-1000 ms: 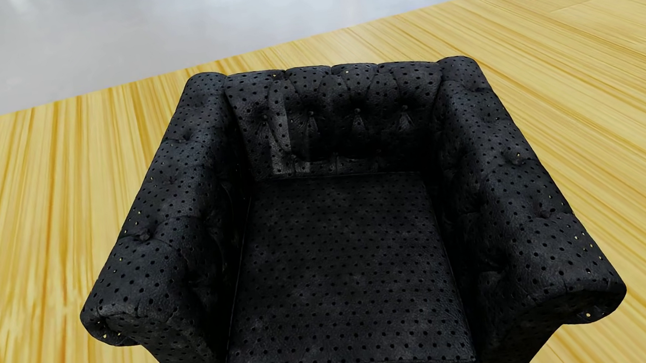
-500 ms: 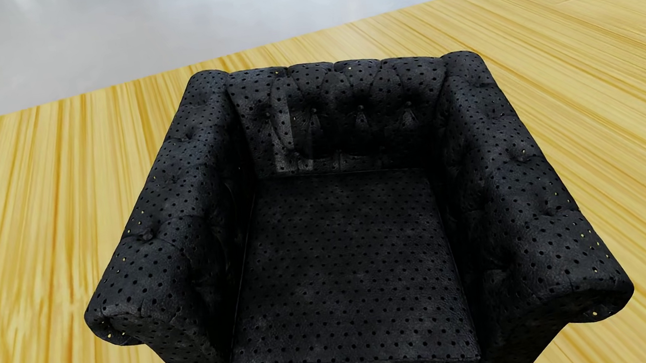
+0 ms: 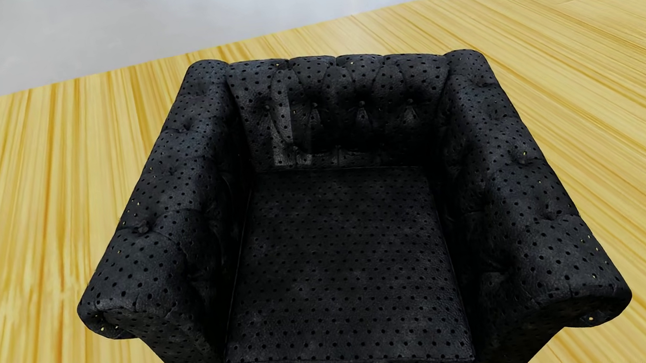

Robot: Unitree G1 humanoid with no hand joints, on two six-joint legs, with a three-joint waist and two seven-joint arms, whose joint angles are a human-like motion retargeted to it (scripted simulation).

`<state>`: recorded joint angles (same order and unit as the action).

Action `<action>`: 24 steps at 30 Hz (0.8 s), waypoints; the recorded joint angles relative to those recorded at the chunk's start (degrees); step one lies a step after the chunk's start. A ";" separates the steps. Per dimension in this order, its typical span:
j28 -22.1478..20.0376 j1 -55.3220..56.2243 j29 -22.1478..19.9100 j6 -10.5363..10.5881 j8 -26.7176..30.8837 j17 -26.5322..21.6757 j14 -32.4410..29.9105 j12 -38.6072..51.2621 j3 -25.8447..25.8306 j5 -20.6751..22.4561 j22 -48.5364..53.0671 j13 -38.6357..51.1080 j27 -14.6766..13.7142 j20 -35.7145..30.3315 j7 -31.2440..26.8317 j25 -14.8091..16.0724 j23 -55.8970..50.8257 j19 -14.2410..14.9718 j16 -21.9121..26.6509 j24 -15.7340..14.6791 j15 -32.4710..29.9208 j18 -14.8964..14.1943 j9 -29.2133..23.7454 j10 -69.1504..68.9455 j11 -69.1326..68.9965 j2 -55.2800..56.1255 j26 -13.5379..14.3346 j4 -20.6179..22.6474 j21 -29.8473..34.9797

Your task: Stand still

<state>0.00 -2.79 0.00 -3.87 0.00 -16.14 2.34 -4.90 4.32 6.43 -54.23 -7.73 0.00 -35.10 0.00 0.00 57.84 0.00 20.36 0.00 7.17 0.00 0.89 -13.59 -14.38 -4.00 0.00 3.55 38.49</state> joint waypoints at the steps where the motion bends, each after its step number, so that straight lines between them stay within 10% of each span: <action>1: 0.00 0.00 0.00 0.10 0.00 -0.14 0.00 0.10 0.16 -0.08 -0.02 -0.10 0.00 0.29 0.00 0.00 -0.33 0.00 -0.10 0.00 0.03 0.00 0.05 0.05 -0.13 0.13 0.00 0.08 -0.11; 24: 0.00 -0.58 0.00 0.37 0.00 -0.05 0.20 0.39 -0.87 0.09 0.00 -0.20 0.00 0.21 0.00 0.00 -0.18 0.00 -0.43 0.00 -0.32 0.00 0.26 0.87 1.09 -0.19 0.00 -0.01 0.65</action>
<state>0.00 -3.37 0.00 -3.50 0.00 -16.19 2.54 -4.51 3.45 6.51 -54.24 -7.93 0.00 -34.90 0.00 0.00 57.65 0.00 19.93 0.00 6.86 0.00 1.15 -12.72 -13.29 -4.18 0.00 3.54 39.14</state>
